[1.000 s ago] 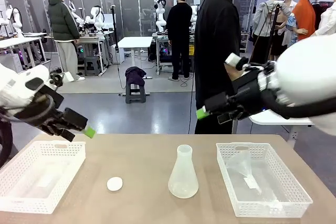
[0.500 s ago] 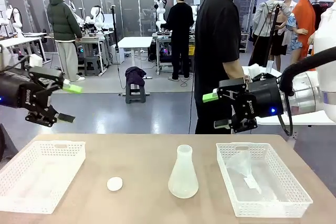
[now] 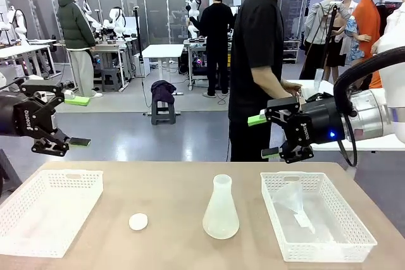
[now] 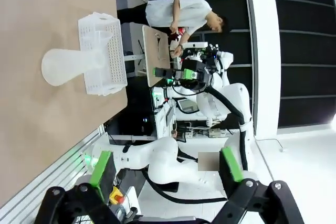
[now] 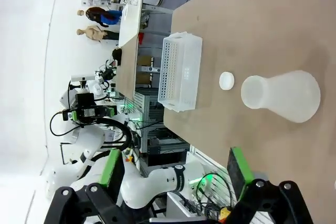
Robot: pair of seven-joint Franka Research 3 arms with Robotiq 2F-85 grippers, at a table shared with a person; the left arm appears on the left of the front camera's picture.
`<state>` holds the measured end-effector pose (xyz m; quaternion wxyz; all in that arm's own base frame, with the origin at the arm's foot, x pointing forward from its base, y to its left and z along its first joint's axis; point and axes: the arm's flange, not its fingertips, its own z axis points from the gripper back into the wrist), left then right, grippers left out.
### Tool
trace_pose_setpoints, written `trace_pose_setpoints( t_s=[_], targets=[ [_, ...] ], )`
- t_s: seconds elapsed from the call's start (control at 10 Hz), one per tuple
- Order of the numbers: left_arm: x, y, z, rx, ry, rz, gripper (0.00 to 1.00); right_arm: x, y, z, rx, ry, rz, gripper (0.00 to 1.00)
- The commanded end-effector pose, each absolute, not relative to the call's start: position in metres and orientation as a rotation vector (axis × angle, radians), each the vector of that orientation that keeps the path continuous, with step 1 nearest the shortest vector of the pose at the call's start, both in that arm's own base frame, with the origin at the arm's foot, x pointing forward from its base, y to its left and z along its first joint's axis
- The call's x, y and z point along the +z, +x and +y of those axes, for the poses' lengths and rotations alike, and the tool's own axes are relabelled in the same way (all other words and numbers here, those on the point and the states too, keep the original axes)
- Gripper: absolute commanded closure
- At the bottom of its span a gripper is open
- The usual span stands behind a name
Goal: Prepare the solutions needed for the experiment.
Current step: Pick up the Plastic Funnel and insert it into the Big flask.
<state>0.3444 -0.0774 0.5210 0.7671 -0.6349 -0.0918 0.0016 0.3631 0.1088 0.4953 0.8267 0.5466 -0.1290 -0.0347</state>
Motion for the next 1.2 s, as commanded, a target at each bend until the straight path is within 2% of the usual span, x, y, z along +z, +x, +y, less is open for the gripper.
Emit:
trace_pose_setpoints(
  t_s=[0.0, 0.5, 0.6, 1.1],
  targets=[
    [0.525, 0.344, -0.072, 0.018, -1.372, -0.219, 0.00, 0.492, 0.363, 0.108, -0.105, 1.180, -0.254, 0.00],
    [0.525, 0.344, -0.072, 0.018, -1.372, -0.219, 0.00, 0.493, 0.363, 0.104, -0.088, 1.166, -0.262, 0.00],
    [0.525, 0.344, -0.072, 0.018, -1.372, -0.219, 0.00, 0.491, 0.370, 0.086, -0.030, 0.937, -0.325, 0.00],
    [0.525, 0.344, -0.072, 0.018, -1.372, -0.219, 0.00, 0.513, 0.434, 0.045, 0.580, 0.374, -0.402, 0.00]
  ],
)
